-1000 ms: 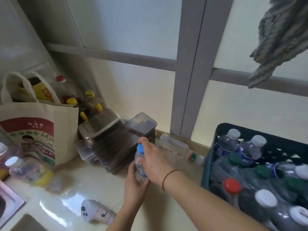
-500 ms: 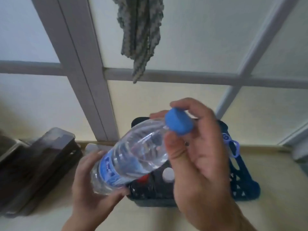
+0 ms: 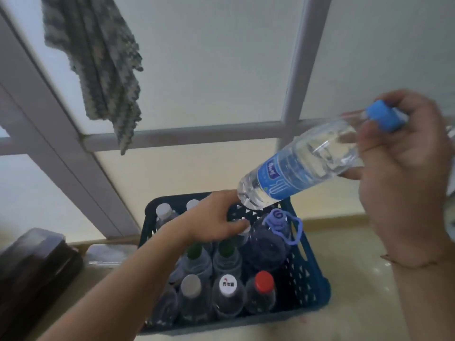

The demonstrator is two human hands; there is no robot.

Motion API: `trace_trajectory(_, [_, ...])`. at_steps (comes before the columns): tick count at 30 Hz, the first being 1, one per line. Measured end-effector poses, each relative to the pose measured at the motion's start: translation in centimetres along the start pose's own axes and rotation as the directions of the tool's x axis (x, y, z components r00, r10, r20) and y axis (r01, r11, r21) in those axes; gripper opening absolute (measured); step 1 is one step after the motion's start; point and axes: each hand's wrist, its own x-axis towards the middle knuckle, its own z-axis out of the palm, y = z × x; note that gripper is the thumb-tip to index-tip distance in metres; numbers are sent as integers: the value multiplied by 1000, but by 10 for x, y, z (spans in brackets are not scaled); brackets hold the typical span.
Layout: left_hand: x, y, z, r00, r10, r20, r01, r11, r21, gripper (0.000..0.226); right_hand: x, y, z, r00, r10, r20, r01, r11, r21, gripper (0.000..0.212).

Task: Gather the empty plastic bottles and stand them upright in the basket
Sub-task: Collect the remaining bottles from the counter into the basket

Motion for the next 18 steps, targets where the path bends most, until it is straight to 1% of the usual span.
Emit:
trace_trajectory(1, [5, 0, 2, 999, -5, 33, 2, 997, 76, 43, -3, -11, 2, 998, -23, 61, 24, 1000, -14, 18])
trace_trajectory(2, [9, 0, 3, 998, -29, 55, 23, 993, 116, 46, 2, -11, -3, 998, -4, 55, 7, 999, -51, 18])
trace_trajectory(4, [17, 1, 6, 988, -105, 113, 87, 983, 160, 46, -1, 1, -1, 997, 55, 54, -54, 998, -25, 19])
trace_trajectory(6, [22, -1, 7, 970, -163, 181, 121, 967, 226, 39, 8, 12, 0, 996, 82, 44, -80, 996, -40, 19])
trace_trajectory(8, [25, -6, 8, 962, -180, 203, 117, 951, 286, 30, 1, 17, 4, 993, 101, 55, -97, 993, -60, 19])
trace_trajectory(10, [26, -10, 10, 965, -188, 180, 116, 929, 353, 26, 2, 24, 5, 992, 106, 61, -102, 992, -70, 21])
trace_trajectory(13, [28, -20, 13, 970, -204, 131, 120, 874, 471, 33, 2, 31, 10, 990, 119, 78, -114, 991, -65, 22])
trace_trajectory(15, [29, -26, 15, 970, -215, 118, 137, 874, 465, 30, 1, 35, 16, 991, 104, 80, -94, 989, -117, 20])
trace_trajectory(18, [30, -30, 12, 957, -281, 75, 230, 887, 400, 29, 1, 47, 25, 989, 93, 113, -76, 986, -148, 18])
